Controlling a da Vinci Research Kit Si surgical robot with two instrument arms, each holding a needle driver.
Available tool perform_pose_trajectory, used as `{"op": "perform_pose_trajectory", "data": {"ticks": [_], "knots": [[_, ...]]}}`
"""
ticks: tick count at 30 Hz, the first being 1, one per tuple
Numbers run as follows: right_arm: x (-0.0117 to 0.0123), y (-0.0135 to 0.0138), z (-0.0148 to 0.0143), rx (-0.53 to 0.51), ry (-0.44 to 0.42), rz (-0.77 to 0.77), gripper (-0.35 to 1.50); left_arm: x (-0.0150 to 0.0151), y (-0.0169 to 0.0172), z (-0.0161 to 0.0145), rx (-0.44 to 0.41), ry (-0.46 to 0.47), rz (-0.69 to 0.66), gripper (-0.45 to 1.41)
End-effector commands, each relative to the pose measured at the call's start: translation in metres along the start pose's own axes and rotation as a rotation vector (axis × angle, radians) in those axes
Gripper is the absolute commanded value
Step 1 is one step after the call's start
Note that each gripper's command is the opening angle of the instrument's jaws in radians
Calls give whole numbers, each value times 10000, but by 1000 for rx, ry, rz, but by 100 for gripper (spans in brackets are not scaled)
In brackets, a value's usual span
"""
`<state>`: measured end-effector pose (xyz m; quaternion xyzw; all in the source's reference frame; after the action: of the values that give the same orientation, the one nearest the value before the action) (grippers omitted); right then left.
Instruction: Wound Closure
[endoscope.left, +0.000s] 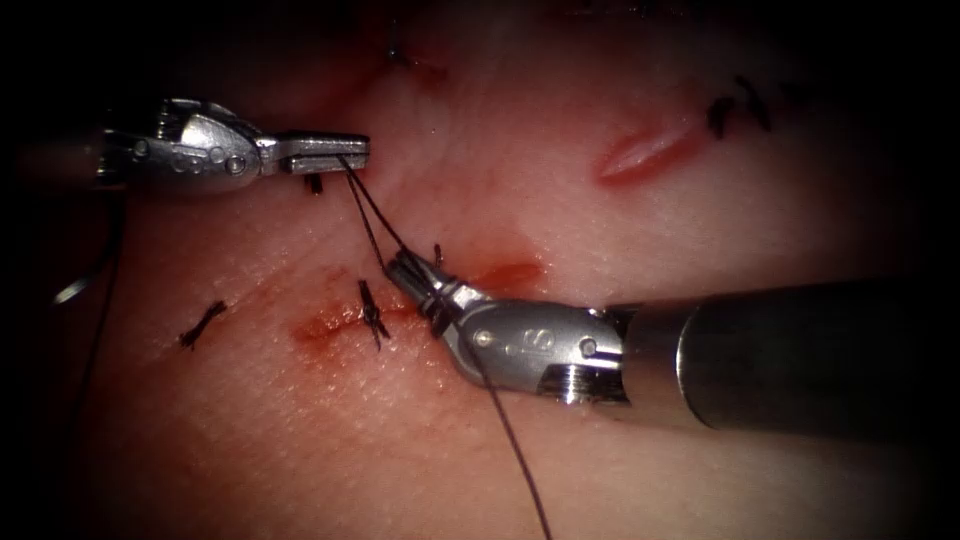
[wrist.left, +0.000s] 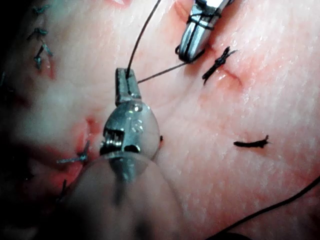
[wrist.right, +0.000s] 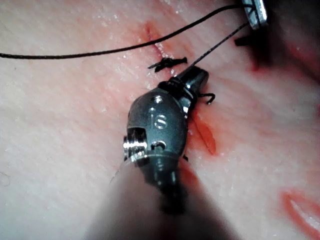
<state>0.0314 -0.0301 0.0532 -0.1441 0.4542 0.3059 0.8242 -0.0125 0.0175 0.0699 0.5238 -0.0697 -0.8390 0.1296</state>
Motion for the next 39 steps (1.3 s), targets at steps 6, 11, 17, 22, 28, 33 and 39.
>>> {"op": "perform_pose_trajectory", "data": {"ticks": [6,11,17,22,28,33,39], "knots": [[11,-20,-17,42,-49,184,-35,-24,-13,4,17,-41,-6,-45],[13,-26,-16,58,-97,318,-35,-29,-3,11,13,-82,-1,-45],[15,-18,-8,52,-108,351,-35,-25,-2,12,6,-71,-5,-45],[16,-9,1,64,-126,503,-35,-18,-7,15,5,-64,-9,-45],[4,0,21,70,-151,687,-35,8,11,18,-1,-40,-6,-45],[-15,5,31,69,-93,853,-35,44,36,13,-12,-15,2,-45],[-21,15,28,144,-33,1153,-35,79,56,2,-18,-9,14,-45]]}}
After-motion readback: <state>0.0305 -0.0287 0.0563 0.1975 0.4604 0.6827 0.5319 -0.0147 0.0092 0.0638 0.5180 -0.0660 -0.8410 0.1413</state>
